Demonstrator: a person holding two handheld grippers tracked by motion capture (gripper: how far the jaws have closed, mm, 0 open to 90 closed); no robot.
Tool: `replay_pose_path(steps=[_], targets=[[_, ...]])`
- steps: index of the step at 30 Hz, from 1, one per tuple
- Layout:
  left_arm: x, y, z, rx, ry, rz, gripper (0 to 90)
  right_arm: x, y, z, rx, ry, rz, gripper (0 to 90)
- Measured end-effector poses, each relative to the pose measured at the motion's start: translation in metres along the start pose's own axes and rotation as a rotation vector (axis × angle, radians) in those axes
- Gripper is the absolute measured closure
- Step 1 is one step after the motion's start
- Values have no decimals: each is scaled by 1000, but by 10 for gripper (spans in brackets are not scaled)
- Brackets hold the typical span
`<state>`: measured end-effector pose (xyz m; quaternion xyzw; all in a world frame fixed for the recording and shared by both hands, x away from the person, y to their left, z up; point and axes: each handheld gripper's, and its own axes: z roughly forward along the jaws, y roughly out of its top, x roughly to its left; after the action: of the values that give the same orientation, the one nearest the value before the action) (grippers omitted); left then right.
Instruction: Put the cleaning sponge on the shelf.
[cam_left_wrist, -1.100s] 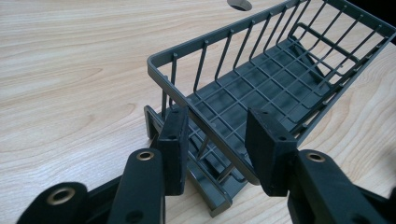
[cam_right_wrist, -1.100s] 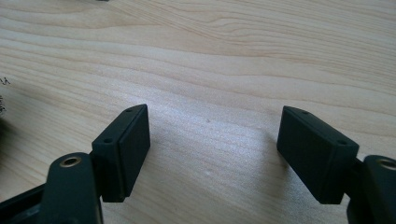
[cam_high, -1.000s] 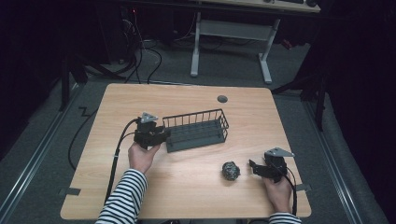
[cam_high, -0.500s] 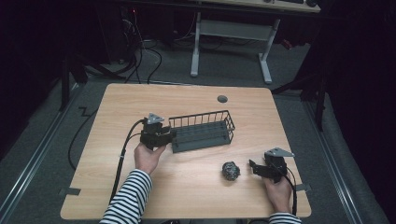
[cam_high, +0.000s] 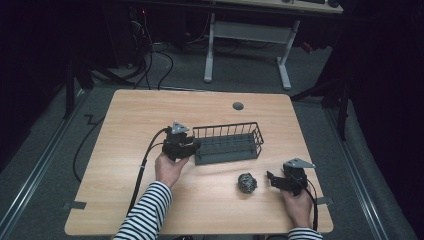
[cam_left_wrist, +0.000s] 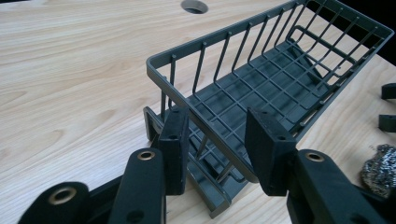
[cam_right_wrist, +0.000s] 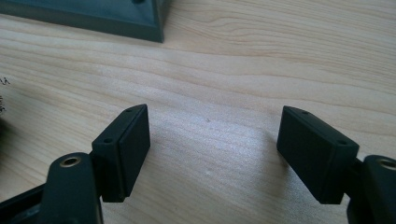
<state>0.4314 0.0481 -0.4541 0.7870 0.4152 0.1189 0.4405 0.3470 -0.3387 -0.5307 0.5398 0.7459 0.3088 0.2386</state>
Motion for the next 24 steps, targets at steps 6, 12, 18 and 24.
replay_pose_path(steps=[6,12,18,24], targets=[[-6,3,5,7,-10,3,603,0,0,0,-1,1,3,256],[0,5,-1,-17,-24,-15,459,0,0,0,-1,1,3,258],[8,6,-20,-47,-10,-13,367,0,0,0,-1,1,3,258],[17,-6,-47,-54,49,0,341,0,0,0,-2,0,4,261]])
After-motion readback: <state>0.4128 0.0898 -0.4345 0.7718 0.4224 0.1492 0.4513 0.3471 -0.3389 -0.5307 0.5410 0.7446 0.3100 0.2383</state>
